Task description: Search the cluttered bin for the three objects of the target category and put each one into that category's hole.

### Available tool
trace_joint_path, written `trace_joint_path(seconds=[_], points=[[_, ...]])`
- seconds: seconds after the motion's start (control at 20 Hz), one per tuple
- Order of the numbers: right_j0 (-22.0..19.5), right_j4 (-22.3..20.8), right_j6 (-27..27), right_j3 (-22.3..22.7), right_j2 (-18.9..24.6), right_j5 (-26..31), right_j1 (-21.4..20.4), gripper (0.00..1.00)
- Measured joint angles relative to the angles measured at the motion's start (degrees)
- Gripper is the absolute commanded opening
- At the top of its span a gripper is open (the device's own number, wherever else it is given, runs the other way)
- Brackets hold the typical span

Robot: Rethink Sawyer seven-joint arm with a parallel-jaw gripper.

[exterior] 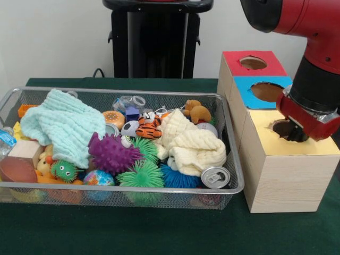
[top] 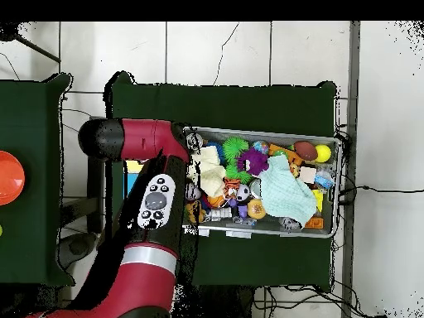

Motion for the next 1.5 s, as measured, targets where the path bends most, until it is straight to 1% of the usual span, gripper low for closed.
trace_joint_path(seconds=[0.2, 0.3, 0.45, 0.55, 0.7, 1.05, 1.5], points=[[0.0, 0.0, 0.0, 0.2, 0.0, 2.4, -2.0, 0.00], [0.0, 0.0, 0.0, 0.2, 0.0, 5.0, -3.8, 0.00], [0.0, 0.0, 0.0, 0.2, 0.0, 6.7, -5.0, 0.00], [0.0, 0.0, 0.0, 0.2, 0.0, 8.6, -6.7, 0.00], [0.0, 0.0, 0.0, 0.1, 0.0, 9.8, -8.1, 0.00], [0.0, 0.0, 0.0, 0.1, 0.0, 10.7, -10.9, 0.00], [0.0, 0.0, 0.0, 0.1, 0.0, 10.7, -12.1, 0.00]])
